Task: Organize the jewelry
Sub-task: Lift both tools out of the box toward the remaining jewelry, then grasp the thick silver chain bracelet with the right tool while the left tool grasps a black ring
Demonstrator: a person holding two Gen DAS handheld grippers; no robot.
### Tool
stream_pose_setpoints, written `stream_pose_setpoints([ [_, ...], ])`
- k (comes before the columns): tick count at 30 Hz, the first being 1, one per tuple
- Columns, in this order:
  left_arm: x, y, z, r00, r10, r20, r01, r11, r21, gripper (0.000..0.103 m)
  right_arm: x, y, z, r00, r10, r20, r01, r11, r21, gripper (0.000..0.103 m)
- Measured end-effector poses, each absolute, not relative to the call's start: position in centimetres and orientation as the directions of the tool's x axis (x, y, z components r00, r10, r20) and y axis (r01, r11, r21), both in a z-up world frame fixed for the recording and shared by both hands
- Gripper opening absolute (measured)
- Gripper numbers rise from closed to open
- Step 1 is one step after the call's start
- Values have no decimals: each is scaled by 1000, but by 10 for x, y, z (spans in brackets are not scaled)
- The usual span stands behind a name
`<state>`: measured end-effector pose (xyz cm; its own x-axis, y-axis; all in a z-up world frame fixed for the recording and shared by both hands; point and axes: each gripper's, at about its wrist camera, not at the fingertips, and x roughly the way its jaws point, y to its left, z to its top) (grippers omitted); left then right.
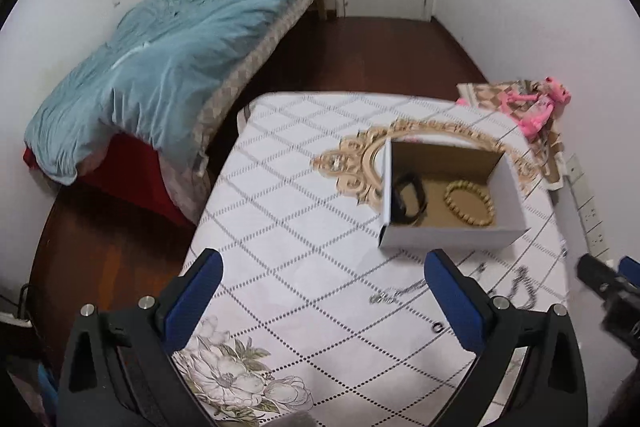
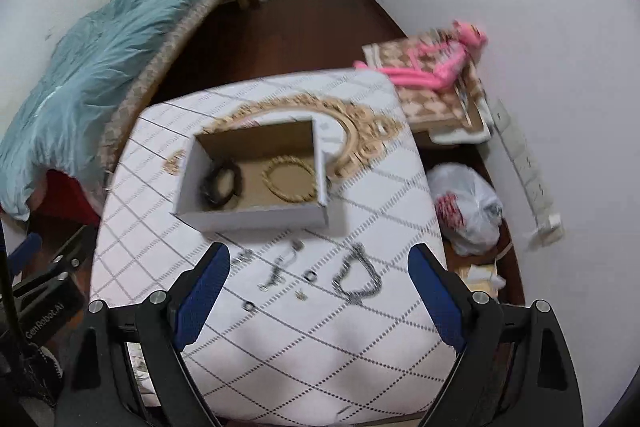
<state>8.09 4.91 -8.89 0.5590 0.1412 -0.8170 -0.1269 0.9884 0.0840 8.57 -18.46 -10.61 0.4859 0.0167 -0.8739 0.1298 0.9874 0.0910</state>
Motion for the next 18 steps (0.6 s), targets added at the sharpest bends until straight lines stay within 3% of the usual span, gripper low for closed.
stream_pose_setpoints([
  [9,79,46,-168,425,171,-889,-139,983,122,103,75,-239,-204,352,30,-936,280,950,136,91],
  [11,79,46,-180,406,173,-897,-139,982,127,103,76,-245,-217,345,29,-938,288,948,135,83],
  [18,87,40,-202,378,182,-908,-117,982,149,103,105,-240,-237,367,46,-929,259,954,150,70],
])
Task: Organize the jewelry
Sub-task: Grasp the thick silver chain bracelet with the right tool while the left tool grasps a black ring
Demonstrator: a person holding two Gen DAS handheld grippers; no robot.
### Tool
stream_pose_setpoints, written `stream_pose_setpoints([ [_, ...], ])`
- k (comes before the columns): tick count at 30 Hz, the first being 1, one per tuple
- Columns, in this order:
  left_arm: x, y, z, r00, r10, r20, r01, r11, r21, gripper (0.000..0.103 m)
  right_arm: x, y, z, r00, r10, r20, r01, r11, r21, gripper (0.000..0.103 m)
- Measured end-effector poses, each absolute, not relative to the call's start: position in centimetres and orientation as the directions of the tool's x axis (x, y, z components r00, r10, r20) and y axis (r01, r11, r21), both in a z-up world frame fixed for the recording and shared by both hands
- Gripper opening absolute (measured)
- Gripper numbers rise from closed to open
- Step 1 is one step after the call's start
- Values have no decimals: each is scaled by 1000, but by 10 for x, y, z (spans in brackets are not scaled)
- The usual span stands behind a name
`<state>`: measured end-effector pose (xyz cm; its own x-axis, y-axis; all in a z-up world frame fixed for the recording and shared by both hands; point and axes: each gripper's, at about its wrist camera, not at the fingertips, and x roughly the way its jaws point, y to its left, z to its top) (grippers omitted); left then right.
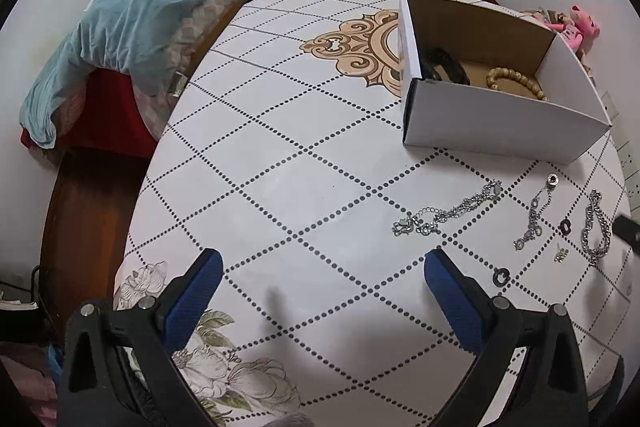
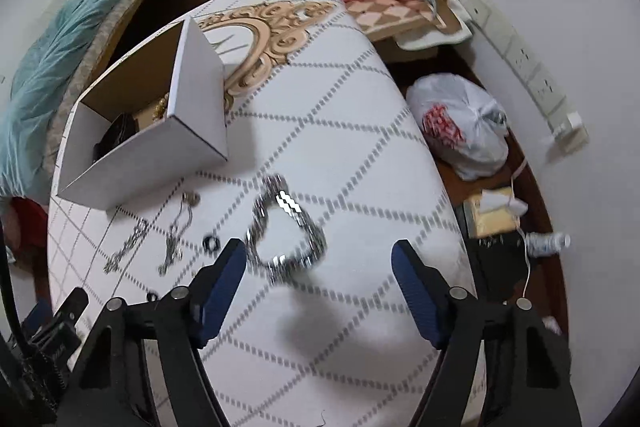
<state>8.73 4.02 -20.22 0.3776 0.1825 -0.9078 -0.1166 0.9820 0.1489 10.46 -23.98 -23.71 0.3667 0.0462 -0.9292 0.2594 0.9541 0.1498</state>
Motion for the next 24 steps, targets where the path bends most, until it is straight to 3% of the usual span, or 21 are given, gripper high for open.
stream_pose_setpoints([
  [6,93,38,-212,358,175,-917,-99,984,149,103,139,-222,-249,355,-15,-935,216,974,66,57],
  [9,89,33,-213,350,140,-926,-75,990,121,103,144,-216,-255,346,-46,-937,203,979,27,42],
  [11,86,25,-213,350,101,-931,-50,995,89,102,142,-214,-256,350,-52,-935,190,982,17,15],
  [12,84,19,-214,345,60,-937,-22,998,56,102,140,-213,-257,351,-51,-935,181,983,14,12],
  [20,76,-30,-224,339,-36,-940,131,991,10,100,90,-224,-251,363,-2,-932,180,981,68,8],
  [24,80,-44,-233,322,-36,-946,161,987,17,74,72,-232,-252,359,14,-933,214,972,97,8],
])
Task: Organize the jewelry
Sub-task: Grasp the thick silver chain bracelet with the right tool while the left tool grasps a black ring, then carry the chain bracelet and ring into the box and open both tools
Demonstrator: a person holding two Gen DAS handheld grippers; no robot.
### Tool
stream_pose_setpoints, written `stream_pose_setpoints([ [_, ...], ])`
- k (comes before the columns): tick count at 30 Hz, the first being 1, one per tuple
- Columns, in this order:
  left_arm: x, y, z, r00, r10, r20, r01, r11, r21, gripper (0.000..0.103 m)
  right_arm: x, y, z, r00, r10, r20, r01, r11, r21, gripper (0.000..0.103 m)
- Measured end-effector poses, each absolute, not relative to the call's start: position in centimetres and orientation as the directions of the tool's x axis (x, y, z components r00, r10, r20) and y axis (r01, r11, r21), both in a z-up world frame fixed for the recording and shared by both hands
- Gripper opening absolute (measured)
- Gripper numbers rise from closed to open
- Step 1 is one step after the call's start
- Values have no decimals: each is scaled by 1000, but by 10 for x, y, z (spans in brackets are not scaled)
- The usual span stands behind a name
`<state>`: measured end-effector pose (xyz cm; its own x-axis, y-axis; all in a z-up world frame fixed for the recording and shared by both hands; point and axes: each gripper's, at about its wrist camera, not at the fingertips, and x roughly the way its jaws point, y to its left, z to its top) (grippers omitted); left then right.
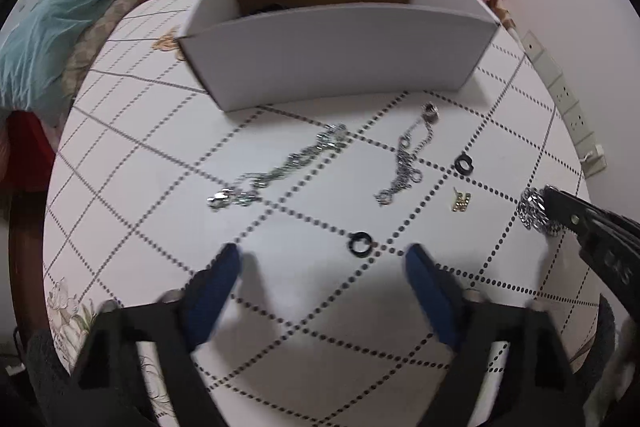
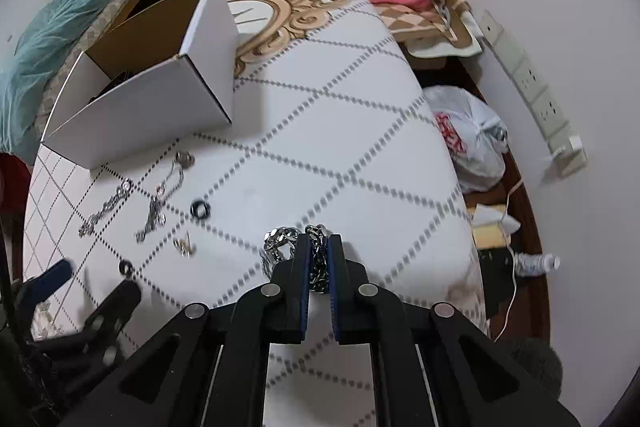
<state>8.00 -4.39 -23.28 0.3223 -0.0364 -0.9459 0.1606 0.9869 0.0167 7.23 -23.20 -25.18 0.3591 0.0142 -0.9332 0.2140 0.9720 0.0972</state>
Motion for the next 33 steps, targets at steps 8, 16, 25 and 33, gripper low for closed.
stream_pose_setpoints([
  [8,83,-55,-226,353,-59,-934,179,984,5,33,70,-237,-252,354,14,-935,248,963,108,8],
  [16,75,-54,-225,358,-80,-930,183,983,-14,10,72,-237,-251,357,12,-934,264,958,114,8],
  [25,67,-41,-194,427,-103,-898,175,984,-30,9,68,-231,-212,438,73,-896,222,957,186,8],
  [33,76,-32,-128,555,-130,-821,166,985,-43,9,74,-221,-145,548,138,-825,142,957,255,8],
])
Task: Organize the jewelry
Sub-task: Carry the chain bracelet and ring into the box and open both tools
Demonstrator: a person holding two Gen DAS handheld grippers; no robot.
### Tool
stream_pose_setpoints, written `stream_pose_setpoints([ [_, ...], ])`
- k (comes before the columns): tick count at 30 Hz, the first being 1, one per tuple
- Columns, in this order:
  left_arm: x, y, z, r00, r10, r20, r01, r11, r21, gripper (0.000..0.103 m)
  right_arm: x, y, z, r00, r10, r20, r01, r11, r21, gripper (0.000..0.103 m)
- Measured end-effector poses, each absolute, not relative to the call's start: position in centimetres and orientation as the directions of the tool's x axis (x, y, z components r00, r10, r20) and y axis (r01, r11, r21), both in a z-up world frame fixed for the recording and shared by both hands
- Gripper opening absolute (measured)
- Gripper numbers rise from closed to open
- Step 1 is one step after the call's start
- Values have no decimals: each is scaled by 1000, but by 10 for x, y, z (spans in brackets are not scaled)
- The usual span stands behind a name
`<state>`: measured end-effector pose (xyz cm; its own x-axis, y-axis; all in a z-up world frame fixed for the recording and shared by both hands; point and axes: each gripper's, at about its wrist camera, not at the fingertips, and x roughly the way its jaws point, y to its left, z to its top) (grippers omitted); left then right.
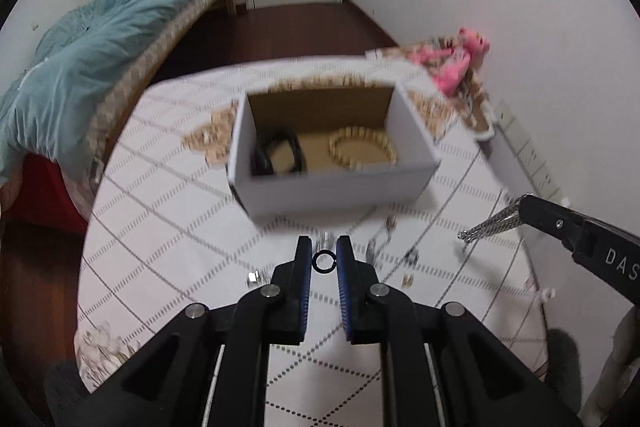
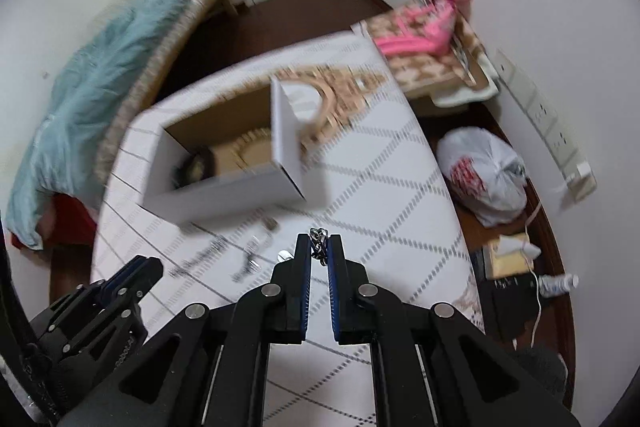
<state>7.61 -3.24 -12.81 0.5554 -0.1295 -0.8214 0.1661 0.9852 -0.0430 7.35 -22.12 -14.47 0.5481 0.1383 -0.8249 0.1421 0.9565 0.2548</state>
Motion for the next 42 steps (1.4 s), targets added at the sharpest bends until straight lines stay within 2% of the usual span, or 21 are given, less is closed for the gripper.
stream_pose_setpoints([
  [8,113,-18,-78,618,-160,-770,154,985,-80,9,109,-209,-77,633,217,-743,44,948,314,8],
  [14,153,-1,-78,568,-196,-799,144,980,-138,9,153,-198,-57,624,265,-735,-12,944,330,8],
  [25,227,9,-127,357,-296,-886,132,955,-266,10,248,-181,-132,413,334,-847,3,930,368,8],
  [31,257,9,-136,304,-243,-921,97,970,-224,18,278,-171,-164,285,341,-896,8,934,358,9],
  [32,259,11,-134,316,-229,-921,96,973,-210,24,280,-172,-167,272,346,-898,6,932,361,10],
  [33,261,13,-131,329,-210,-921,87,978,-192,46,282,-171,-170,256,343,-904,5,934,356,11],
  [34,261,16,-129,341,-200,-919,78,980,-184,64,281,-172,-171,253,338,-907,6,937,350,17],
  [35,262,20,-128,351,-202,-914,73,979,-189,90,282,-171,-171,254,333,-908,-1,939,344,32],
  [36,261,24,-126,366,-194,-910,64,981,-184,94,281,-172,-171,255,325,-911,-2,942,336,40],
  [37,259,27,-125,374,-175,-911,57,985,-165,94,280,-172,-170,258,318,-912,-1,945,328,53],
  [38,259,29,-125,377,-160,-912,51,987,-152,94,278,-173,-169,264,309,-914,-4,948,319,58],
  [40,256,34,-126,385,-106,-917,33,994,-102,95,274,-172,-167,276,266,-924,-5,961,275,58],
  [42,248,39,-128,405,-48,-913,16,999,-46,101,269,-171,-166,291,203,-935,-10,978,209,67],
])
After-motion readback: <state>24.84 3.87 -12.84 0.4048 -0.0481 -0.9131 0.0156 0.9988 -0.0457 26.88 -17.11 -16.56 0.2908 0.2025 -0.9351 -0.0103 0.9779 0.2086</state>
